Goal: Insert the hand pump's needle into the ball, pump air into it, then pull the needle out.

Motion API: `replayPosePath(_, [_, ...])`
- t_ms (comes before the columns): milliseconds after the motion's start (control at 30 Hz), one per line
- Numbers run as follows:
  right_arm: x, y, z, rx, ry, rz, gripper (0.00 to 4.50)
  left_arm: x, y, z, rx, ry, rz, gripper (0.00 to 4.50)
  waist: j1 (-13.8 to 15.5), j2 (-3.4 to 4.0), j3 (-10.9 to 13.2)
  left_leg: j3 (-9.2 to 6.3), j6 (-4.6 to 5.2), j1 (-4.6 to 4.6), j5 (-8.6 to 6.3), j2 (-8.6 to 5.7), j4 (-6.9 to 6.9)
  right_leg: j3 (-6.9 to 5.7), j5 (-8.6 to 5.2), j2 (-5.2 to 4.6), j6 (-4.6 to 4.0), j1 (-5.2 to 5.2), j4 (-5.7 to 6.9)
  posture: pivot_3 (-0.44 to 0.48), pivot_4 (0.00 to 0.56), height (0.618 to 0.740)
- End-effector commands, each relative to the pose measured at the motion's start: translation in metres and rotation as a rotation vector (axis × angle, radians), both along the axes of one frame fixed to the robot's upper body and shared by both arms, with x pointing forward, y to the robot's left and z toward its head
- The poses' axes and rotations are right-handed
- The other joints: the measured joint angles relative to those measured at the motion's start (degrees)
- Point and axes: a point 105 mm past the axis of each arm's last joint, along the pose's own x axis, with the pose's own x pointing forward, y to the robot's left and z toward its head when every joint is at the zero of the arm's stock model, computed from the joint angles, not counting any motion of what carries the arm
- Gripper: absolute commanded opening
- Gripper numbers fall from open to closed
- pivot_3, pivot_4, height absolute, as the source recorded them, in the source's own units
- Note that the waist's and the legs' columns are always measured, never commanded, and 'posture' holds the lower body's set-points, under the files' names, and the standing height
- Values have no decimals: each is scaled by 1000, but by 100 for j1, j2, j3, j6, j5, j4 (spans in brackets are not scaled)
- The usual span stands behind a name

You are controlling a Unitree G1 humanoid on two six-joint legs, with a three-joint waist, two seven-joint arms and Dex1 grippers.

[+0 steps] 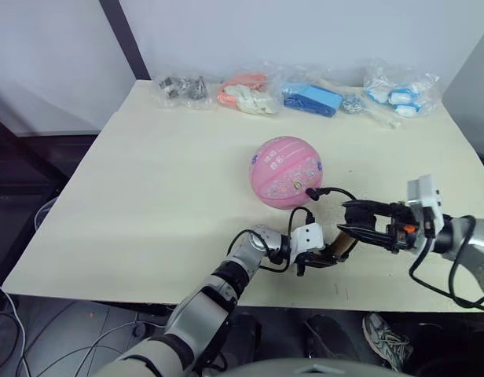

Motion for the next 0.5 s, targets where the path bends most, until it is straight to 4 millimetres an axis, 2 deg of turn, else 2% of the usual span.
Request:
replayPosePath(33, [-1,-9,-37,-71,109,-36,1945,-7,15,-25,100,66,13,1056,-3,1,-1,0,0,0,0,0,0,0,0,0,0,1,0,0,150,736])
replayPosePath(133, [-1,-9,-29,-54,87,-20,1945,-7,16,-25,99,65,15,1056,-2,0,-2,-2,0,4,0,0,0,-1,0,0,0,5,0,0,150,736])
replayPosePath(300, [-1,-9,7,-1,18,13,1945,-6,17,-25,101,65,20,1056,1,1,0,-5,0,2,0,-1,0,-2,0,0,-1,5,0,0,150,736])
replayPosePath(400, [-3,-13,41,17,-42,34,1945,-5,17,-25,100,66,24,1056,3,19,14,-5,0,-2,0,-2,0,-3,0,-2,-2,2,0,0,150,736])
replayPosePath(500, [-6,-20,85,33,-106,42,1945,-5,18,-25,101,68,24,1056,8,49,33,-3,0,-15,0,-5,2,-1,1,-6,-2,-9,-1,0,150,736])
